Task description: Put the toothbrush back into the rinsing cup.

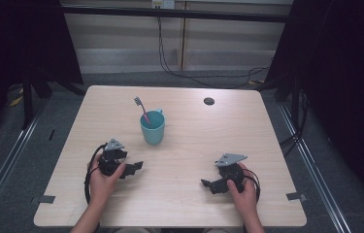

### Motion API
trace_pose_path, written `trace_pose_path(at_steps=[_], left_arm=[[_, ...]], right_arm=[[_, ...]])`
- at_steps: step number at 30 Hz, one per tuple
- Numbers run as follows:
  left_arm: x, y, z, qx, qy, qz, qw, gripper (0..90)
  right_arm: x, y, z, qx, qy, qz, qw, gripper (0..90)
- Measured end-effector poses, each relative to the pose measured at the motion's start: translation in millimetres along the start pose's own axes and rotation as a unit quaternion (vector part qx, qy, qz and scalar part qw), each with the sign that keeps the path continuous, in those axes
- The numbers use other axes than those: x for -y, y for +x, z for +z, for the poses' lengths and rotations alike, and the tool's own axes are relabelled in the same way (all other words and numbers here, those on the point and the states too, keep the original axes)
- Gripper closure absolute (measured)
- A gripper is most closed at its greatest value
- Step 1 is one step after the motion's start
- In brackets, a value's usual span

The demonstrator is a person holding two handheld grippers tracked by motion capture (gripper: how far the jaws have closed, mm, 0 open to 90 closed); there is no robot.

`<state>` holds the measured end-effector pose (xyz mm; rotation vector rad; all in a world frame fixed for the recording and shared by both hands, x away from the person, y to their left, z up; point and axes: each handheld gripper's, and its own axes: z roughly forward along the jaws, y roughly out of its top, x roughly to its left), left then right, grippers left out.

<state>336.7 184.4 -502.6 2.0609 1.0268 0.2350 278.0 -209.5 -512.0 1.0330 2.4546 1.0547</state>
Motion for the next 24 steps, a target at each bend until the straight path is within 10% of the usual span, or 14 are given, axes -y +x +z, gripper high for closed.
trace_pose_path(at_steps=[24], left_arm=[[6.7,-6.1,3.8,-0.014,0.004,0.044,0.9989,17.6]], right_arm=[[-0.2,0.9,0.2,0.000,0.000,-0.002,1.0000,9.2]])
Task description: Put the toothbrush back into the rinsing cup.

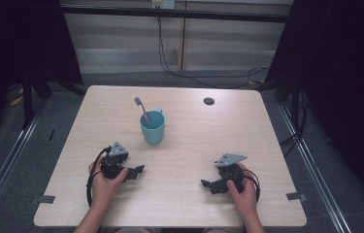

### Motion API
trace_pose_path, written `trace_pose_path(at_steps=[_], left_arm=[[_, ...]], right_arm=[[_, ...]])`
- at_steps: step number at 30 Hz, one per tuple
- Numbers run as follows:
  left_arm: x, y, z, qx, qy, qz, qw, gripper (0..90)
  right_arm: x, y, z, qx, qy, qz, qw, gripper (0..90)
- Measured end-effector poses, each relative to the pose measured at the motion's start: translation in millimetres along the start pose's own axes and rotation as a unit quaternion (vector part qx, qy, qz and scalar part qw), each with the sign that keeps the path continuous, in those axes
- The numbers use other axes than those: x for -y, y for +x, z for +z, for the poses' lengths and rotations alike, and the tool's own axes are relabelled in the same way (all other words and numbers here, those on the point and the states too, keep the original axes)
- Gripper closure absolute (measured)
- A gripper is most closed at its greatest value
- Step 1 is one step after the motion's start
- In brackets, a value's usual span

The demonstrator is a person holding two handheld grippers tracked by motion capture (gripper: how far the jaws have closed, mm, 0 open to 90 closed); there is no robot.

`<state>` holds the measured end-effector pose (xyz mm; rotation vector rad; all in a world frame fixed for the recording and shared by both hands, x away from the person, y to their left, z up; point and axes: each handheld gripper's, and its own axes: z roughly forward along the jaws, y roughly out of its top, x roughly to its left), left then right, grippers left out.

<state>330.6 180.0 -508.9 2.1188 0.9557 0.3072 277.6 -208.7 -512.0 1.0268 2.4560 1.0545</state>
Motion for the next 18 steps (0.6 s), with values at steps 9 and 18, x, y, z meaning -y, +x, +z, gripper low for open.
trace_pose_path(at_steps=[9,18], left_arm=[[-0.2,-2.2,0.9,-0.007,0.002,0.009,0.9999,17.3],[-0.4,-4.7,1.7,-0.014,0.009,0.020,0.9997,16.4]], right_arm=[[0.0,0.3,0.1,0.000,-0.001,-0.001,1.0000,9.2],[-0.1,0.5,0.0,0.000,0.000,-0.001,1.0000,9.2]])
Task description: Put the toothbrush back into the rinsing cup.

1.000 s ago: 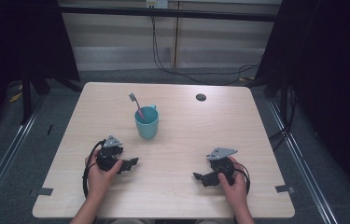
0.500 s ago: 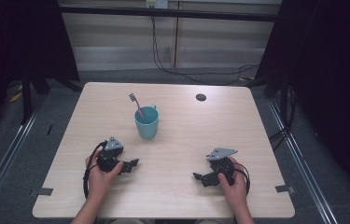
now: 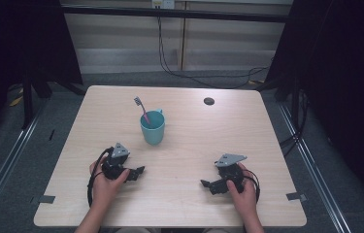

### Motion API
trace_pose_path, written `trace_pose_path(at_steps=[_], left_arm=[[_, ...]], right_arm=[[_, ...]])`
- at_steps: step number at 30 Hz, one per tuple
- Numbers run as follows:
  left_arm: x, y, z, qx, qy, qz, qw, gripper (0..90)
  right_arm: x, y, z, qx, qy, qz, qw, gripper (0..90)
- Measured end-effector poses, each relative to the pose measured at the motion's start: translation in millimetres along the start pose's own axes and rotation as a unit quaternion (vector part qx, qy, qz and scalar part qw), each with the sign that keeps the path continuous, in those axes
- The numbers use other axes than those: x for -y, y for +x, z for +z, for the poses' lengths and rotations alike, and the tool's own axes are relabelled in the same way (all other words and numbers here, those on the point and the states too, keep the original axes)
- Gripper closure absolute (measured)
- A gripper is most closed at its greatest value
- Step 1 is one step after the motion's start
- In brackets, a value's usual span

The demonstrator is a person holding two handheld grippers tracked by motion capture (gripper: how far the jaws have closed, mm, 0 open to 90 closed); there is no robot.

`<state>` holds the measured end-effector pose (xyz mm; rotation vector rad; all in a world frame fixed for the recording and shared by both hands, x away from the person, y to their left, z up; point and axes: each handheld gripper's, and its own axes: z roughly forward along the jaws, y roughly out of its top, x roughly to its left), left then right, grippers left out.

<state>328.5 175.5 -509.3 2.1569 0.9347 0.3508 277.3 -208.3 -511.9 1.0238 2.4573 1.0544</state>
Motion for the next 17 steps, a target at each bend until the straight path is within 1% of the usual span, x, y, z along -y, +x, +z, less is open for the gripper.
trace_pose_path(at_steps=[8,17], left_arm=[[-0.3,-1.5,0.5,-0.005,0.003,0.008,1.0000,16.3],[-0.2,-2.4,1.1,-0.006,0.002,0.009,0.9999,16.2]], right_arm=[[0.0,0.2,0.0,-0.001,0.000,0.000,1.0000,9.2],[0.0,0.2,0.0,-0.001,0.000,-0.001,1.0000,9.2]])
